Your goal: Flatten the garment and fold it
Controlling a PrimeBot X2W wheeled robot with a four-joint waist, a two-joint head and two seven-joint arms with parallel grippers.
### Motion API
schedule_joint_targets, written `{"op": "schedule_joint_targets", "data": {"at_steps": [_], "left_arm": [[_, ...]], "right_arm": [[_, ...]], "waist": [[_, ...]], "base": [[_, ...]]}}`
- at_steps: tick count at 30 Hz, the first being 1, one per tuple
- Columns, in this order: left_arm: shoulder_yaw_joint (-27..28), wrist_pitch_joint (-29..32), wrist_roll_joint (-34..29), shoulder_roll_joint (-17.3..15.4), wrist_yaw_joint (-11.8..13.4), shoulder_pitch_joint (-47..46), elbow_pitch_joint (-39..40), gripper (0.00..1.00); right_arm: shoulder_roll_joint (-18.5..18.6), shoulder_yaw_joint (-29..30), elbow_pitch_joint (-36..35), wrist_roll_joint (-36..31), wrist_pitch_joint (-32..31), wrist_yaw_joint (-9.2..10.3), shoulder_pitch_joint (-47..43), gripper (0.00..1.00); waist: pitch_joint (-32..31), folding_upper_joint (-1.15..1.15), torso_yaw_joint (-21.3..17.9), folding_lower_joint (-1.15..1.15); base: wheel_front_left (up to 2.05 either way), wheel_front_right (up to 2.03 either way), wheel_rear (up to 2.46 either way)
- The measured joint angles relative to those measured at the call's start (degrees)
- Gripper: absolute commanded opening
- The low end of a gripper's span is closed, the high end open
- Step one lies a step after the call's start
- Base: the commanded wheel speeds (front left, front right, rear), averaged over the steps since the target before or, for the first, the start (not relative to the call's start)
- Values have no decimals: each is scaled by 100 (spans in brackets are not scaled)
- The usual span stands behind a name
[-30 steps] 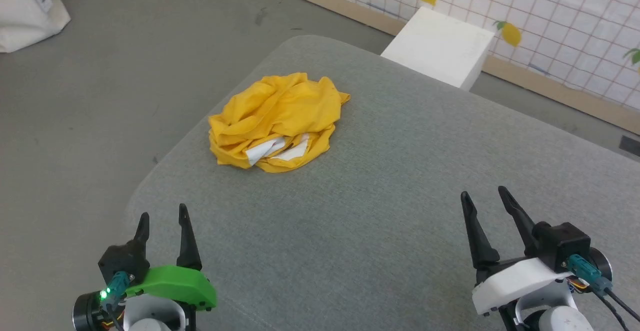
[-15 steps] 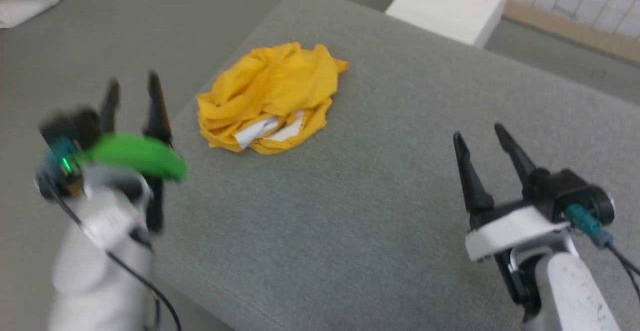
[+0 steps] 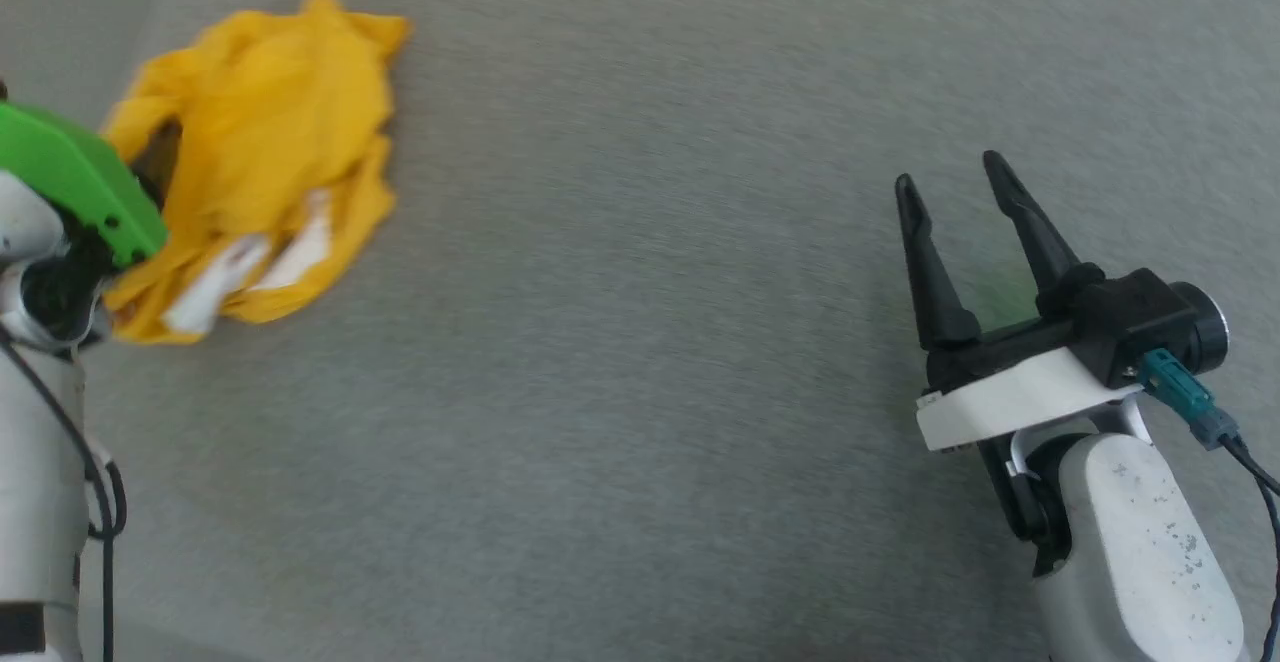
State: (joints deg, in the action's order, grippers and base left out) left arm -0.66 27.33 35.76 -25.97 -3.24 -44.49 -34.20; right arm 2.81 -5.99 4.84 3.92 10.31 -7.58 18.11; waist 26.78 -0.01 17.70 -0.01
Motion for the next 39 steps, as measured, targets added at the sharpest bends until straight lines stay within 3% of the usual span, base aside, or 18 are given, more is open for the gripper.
{"op": "schedule_joint_targets", "data": {"at_steps": [5, 8, 9, 10, 11, 14, 20, 25, 28, 31, 39], "left_arm": [[160, 780, 358, 20, 372, 443, -160, 100], [263, 1210, 511, -152, 564, 518, -98, 100], [278, 1319, 532, -202, 592, 548, -56, 75], [292, 1406, 548, -256, 628, 590, 2, 30], [291, 1419, 547, -277, 636, 665, 78, 0], [196, 1113, 360, -346, 623, 975, 328, 0], [-34, -833, -534, -539, 376, 1289, 501, 0], [-169, -2448, -1201, -746, 379, 935, 716, 0], [-304, -3014, -1417, -735, 382, 602, 974, 0], [-461, -3360, -1599, -626, 388, 312, 1258, 0], [-1169, -3427, -1674, 260, 405, -128, 2093, 0]], "right_arm": [[4, 33, 189, 22, 116, 0, 2, 100], [0, 41, 278, 82, 182, -1, -1, 100], [-1, 44, 303, 107, 192, -1, -2, 100], [-1, 49, 336, 132, 224, -1, -4, 100], [-2, 60, 389, 149, 234, -1, -28, 100], [0, 108, 524, 193, 266, 0, -169, 100], [4, 212, 742, 381, 326, 0, -558, 100], [3, 309, 781, 465, 342, 0, -883, 100], [3, 353, 780, 475, 342, 0, -1029, 100], [1, 401, 736, 493, 333, 0, -1138, 100], [2, 367, 580, 556, 225, 0, -1276, 100]], "waist": [[317, 0, -501, 0], [395, 0, -727, 0], [394, 0, -777, 1], [367, 0, -820, 0], [322, 0, -853, 0], [151, 0, -933, 0], [-384, 0, -1019, 0], [-1027, 0, -995, 1], [-1428, 0, -957, 1], [-1783, 0, -952, 1], [-2342, 0, -1256, 1]], "base": [[0, 0, 0], [0, 0, 0], [0, 0, 0], [0, 0, 0], [0, 0, 0], [0, 0, 0], [0, 0, 0], [0, 0, 0], [0, 0, 0], [0, 0, 0], [0, 0, 0]]}}
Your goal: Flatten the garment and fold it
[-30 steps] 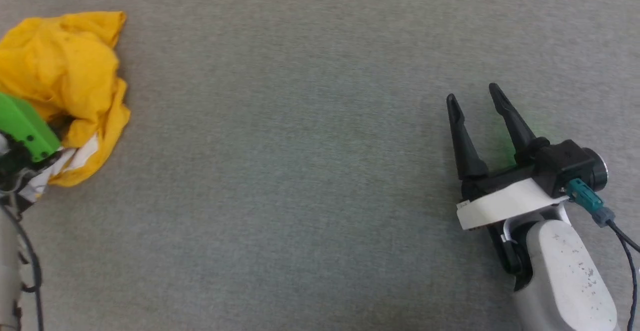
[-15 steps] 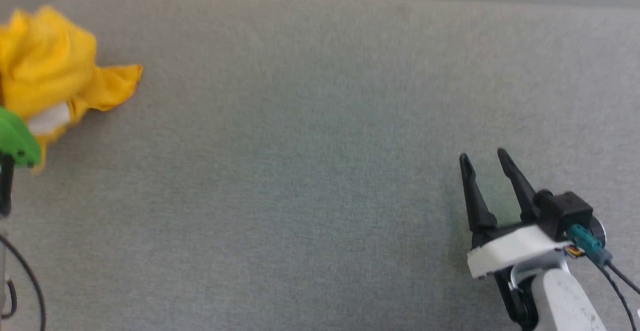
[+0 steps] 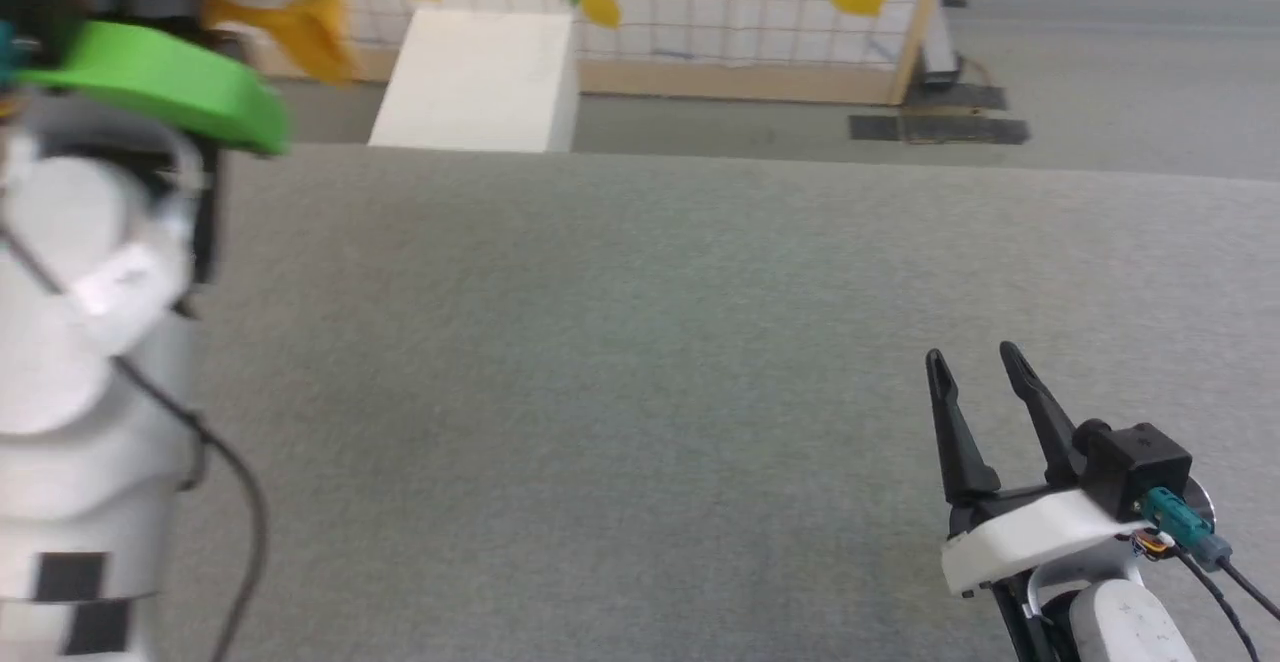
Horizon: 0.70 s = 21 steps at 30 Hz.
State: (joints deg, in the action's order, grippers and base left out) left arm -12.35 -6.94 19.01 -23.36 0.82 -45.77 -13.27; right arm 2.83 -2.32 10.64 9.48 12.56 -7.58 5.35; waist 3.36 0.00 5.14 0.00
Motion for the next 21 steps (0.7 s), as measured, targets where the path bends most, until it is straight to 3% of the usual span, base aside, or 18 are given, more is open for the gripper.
{"op": "schedule_joint_targets", "data": {"at_steps": [6, 11, 15, 21], "left_arm": [[-633, 254, 81, 704, -77, 126, 216, 0], [-1194, 702, 493, 1324, -352, 595, -144, 0], [-1722, 1682, 839, 1610, -541, 1033, -890, 0], [-2364, 3533, 1399, 1660, -716, 1584, -1780, 0]], "right_arm": [[0, -37, -92, 20, -55, 0, -37, 100], [3, 35, -153, 20, -94, 0, -90, 100], [5, 38, -186, 20, -103, 0, -98, 100], [7, -15, -201, 57, -104, 0, -100, 100]], "waist": [[-112, 0, -496, 0], [-58, 0, -983, 0], [41, 0, -1325, 0], [257, 1, -1614, 0]], "base": [[0, 0, 0], [0, 0, 0], [0, 0, 0], [0, 0, 0]]}}
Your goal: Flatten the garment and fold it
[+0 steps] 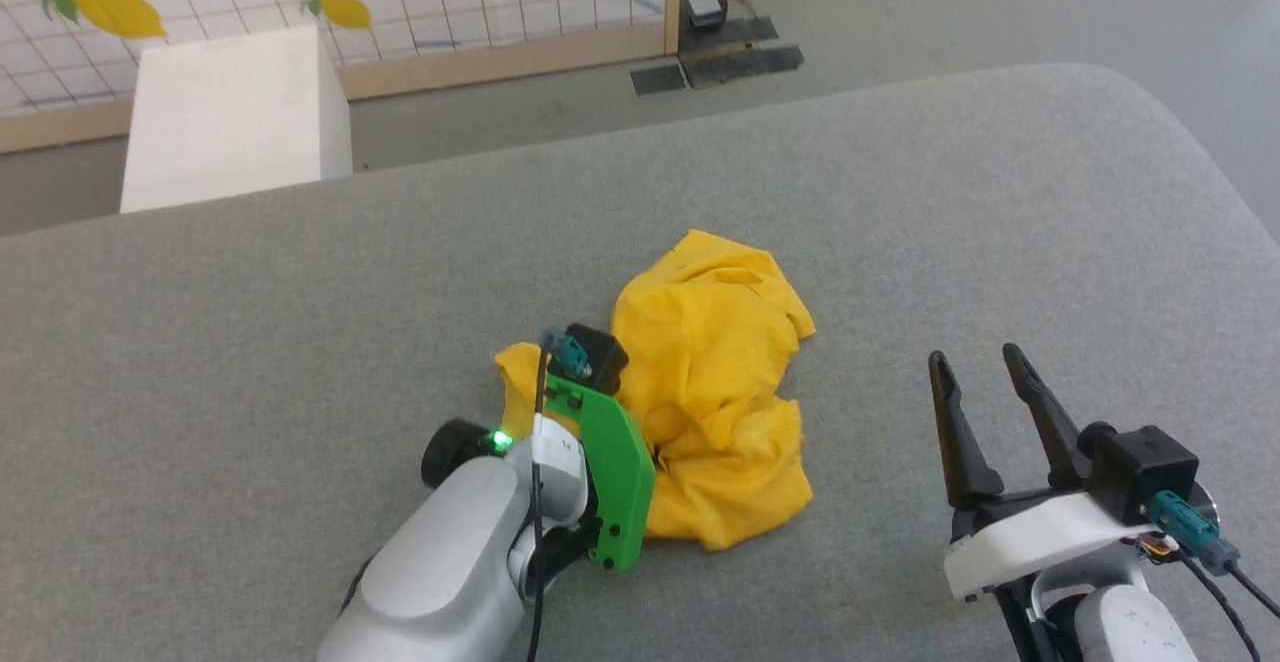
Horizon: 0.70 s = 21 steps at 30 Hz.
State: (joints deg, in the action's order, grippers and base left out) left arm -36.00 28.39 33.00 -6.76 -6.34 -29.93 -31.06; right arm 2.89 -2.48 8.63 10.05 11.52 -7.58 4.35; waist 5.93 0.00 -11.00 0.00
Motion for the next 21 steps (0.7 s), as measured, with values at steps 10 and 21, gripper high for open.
{"op": "schedule_joint_targets", "data": {"at_steps": [10, 21], "left_arm": [[287, -805, 127, -60, 99, 218, 595, 100], [1578, -4210, -348, -447, 947, 1228, 1410, 100]], "right_arm": [[-2, -92, -13, -8, -49, 0, -3, 100], [-2, -103, -124, -111, -197, 0, -115, 100]], "waist": [[49, 0, 243, 0], [-198, 0, 757, 0]], "base": [[0, 0, 0], [0, 0, 0]]}}
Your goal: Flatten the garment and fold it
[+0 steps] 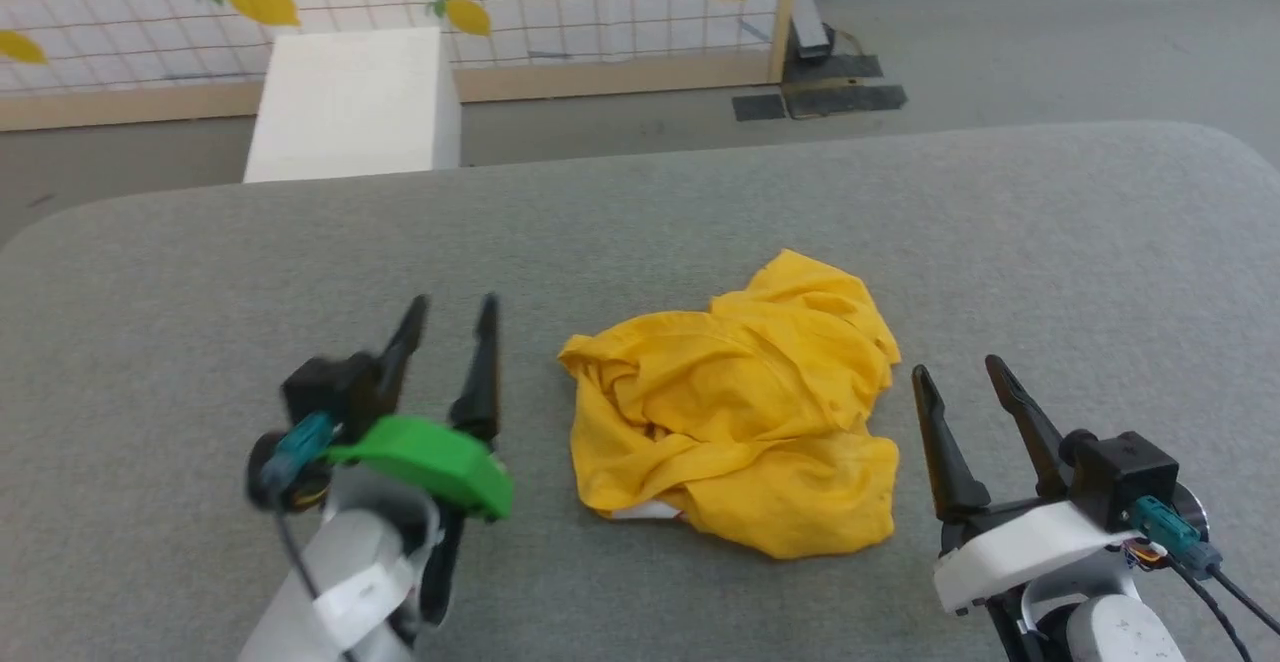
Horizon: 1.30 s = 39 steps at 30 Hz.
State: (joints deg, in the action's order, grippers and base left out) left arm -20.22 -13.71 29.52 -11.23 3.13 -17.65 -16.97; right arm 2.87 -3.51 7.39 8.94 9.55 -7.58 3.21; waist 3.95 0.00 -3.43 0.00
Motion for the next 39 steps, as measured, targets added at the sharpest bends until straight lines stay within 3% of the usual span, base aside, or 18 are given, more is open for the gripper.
{"op": "schedule_joint_targets", "data": {"at_steps": [7, 17, 19, 20, 26, 30, 34, 35, 36, 37, 39], "left_arm": [[630, -88, -519, -170, 47, 601, 672, 100], [1369, -102, -962, 182, -185, 1041, 1045, 100], [1426, -102, -1021, 263, -232, 1040, 1029, 100], [1460, -102, -1043, 307, -266, 1040, 1018, 100], [1651, -102, -1118, 465, -437, 1044, 893, 100], [1763, -102, -1225, 538, -520, 1059, 825, 100], [1829, -103, -1314, 575, -588, 1059, 797, 100], [1850, -103, -1335, 588, -611, 1059, 791, 100], [1859, -102, -1344, 594, -617, 1059, 788, 100], [1864, -102, -1351, 603, -630, 1059, 783, 100], [1859, -102, -1370, 624, -670, 1057, 764, 100]], "right_arm": [[0, -174, -100, -23, -422, 0, 27, 100], [-1, -584, 338, -223, -3174, 0, 800, 100], [8, -672, 337, -250, -3495, 0, 880, 20], [8, -744, 294, -245, -3574, 0, 912, 0], [77, -1446, -498, 432, -4109, 0, 750, 0], [471, -1924, -1257, 1031, -4823, 0, 222, 0], [907, -1851, -1690, 1323, -5723, 0, -480, 0], [942, -1628, -1742, 1315, -5979, 0, -730, 13], [951, -1481, -1769, 1263, -6099, 0, -871, 68], [933, -1290, -1830, 1183, -6177, 0, -1016, 100], [773, -901, -1971, 1056, -6095, 0, -1193, 100]], "waist": [[-9, 0, 287, 0], [235, 0, 630, 0], [284, 0, 681, 0], [304, 0, 708, 0], [303, 0, 749, 0], [246, 0, 674, 0], [204, 0, 576, 0], [194, 0, 541, 0], [190, 0, 519, 0], [186, 0, 495, 0], [185, 0, 463, 0]], "base": [[0, 0, 0], [0, 0, 0], [0, 0, 0], [0, 0, 0], [0, 0, 0], [0, 0, 0], [0, 0, 0], [0, 0, 0], [0, 0, 0], [0, 0, 0], [0, 0, 0]]}}
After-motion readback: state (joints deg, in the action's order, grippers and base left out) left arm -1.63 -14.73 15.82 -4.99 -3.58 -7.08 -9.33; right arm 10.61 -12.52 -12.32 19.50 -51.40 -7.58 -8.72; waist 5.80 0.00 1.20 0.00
